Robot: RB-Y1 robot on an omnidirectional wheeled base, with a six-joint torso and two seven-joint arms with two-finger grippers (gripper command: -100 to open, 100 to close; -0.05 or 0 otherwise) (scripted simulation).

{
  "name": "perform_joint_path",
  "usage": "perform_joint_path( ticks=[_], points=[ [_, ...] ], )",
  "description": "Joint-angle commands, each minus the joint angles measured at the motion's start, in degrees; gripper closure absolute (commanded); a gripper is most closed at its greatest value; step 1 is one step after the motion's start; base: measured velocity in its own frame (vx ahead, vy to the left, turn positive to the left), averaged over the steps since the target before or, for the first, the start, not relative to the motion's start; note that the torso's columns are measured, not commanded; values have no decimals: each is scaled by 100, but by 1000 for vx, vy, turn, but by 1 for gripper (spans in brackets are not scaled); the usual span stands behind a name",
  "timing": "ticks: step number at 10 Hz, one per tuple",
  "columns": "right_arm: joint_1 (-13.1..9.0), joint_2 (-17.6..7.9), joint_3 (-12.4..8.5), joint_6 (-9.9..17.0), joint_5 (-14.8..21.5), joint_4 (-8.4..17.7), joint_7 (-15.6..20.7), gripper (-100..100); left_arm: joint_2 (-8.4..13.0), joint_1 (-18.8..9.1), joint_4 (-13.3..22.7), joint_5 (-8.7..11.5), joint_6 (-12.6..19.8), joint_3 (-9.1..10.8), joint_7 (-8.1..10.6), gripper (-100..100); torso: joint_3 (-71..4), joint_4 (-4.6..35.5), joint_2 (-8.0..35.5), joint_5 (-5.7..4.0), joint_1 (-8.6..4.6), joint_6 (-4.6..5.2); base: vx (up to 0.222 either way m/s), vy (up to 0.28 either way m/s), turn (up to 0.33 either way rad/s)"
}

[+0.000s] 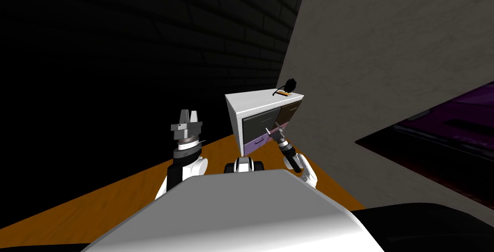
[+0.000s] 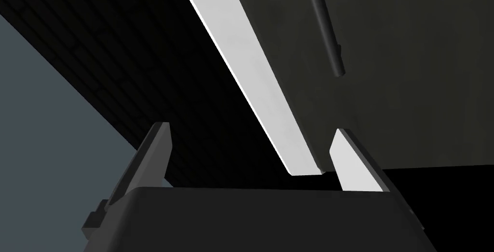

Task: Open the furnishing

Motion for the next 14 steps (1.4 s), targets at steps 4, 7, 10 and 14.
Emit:
perform_joint_path(
  ticks=[4,7,10,14],
  points=[
    [-132,-46,-113,-142,357,362,912,-100,0,0,0,0,0,0,0,0,-1,0,-1,1,2,0,42,56,-22],
    [-169,-76,-145,-185,455,466,1275,-100,0,0,0,0,0,0,0,0,0,0,0,1,6,0,36,49,-17],
    [-234,-152,-202,-261,626,645,1730,-100,0,0,0,0,0,0,0,0,1,0,2,0,2,0,31,42,-17],
    [-301,-258,-265,-346,814,829,2226,-100,0,0,0,0,0,0,0,0,2,1,2,1,3,0,33,50,-21]
  ],
)
